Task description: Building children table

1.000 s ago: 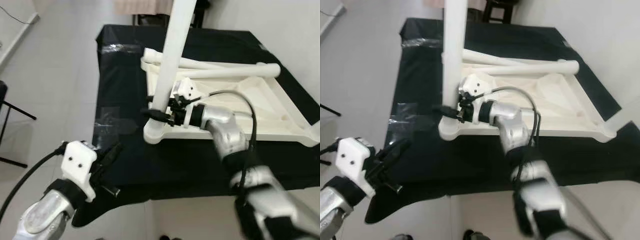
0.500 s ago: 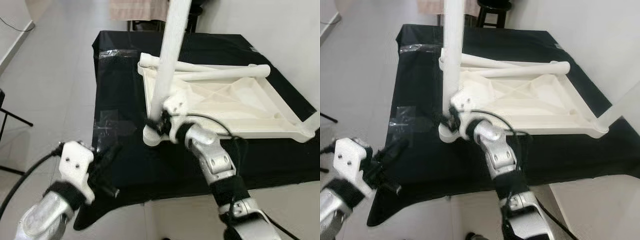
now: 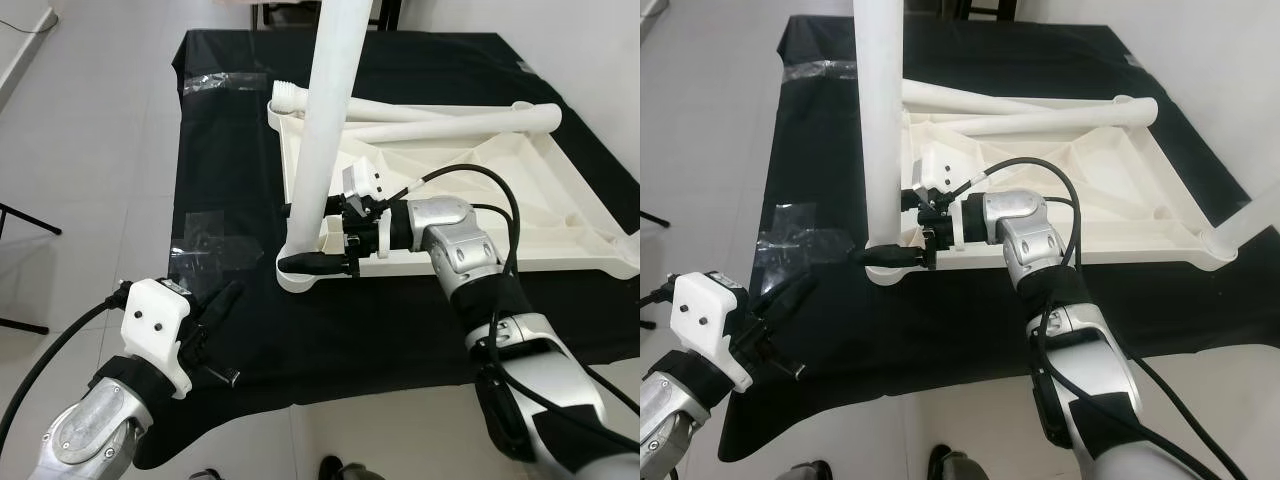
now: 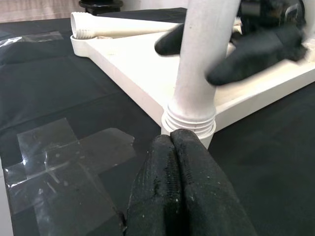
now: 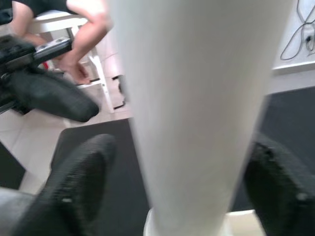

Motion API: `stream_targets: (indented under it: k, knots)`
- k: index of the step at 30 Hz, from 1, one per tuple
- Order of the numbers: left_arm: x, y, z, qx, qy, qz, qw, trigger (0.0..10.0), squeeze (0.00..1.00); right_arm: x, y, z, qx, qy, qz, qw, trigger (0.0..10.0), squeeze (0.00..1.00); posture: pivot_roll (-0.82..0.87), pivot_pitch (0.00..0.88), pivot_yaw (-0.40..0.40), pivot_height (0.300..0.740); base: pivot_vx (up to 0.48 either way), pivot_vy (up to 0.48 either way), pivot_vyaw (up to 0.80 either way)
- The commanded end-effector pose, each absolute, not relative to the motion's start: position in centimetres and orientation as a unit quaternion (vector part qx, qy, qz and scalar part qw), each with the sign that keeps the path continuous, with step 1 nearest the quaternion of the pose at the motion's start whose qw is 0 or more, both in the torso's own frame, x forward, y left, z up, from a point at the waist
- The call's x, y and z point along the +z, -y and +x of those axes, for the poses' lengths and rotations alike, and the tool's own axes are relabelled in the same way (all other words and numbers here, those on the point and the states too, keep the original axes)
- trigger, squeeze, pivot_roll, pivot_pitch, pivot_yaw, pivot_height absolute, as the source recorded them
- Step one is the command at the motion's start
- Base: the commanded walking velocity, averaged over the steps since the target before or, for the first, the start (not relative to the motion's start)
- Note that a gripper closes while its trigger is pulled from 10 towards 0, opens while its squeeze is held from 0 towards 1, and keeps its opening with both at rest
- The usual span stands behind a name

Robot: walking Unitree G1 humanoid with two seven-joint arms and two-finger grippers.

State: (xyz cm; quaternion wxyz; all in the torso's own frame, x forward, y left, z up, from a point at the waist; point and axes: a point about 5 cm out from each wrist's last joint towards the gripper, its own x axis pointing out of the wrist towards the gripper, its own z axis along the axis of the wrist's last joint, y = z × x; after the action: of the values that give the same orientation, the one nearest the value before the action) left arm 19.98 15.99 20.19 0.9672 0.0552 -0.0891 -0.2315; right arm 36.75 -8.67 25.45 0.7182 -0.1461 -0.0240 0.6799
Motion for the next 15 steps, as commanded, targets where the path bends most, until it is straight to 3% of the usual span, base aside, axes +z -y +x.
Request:
stream_targets:
  k: [1, 2, 13, 15]
  knots:
    - [19.9, -16.2, 19.8, -0.232, 0.080, 0.061, 0.968, 10.0, 0.00, 25.6, 8.4, 36.8, 0.684, 0.024, -0.156, 0.712, 4.2, 0.00, 0.18, 0.228, -0.128, 0.740, 0.000, 0.000, 0.00]
    - [19.8, -16.2, 19.8, -0.232, 0.079, 0.062, 0.968, 10.0, 0.00, 25.8, 8.3, 36.9, 0.688, 0.025, -0.152, 0.710, 0.0, 0.00, 0.19, 0.226, -0.125, 0.740, 0.000, 0.000, 0.00]
    - [19.7, -15.7, 19.7, -0.243, 0.076, 0.062, 0.965, 10.0, 0.00, 25.8, 9.1, 37.2, 0.695, 0.021, -0.151, 0.703, 0.0, 0.00, 0.18, 0.221, -0.117, 0.740, 0.000, 0.000, 0.00]
    - [19.7, -15.6, 19.7, -0.245, 0.077, 0.062, 0.964, 10.0, 0.00, 24.9, 9.6, 37.5, 0.662, 0.022, -0.161, 0.731, 0.0, 0.00, 0.18, 0.222, -0.122, 0.740, 0.000, 0.000, 0.00]
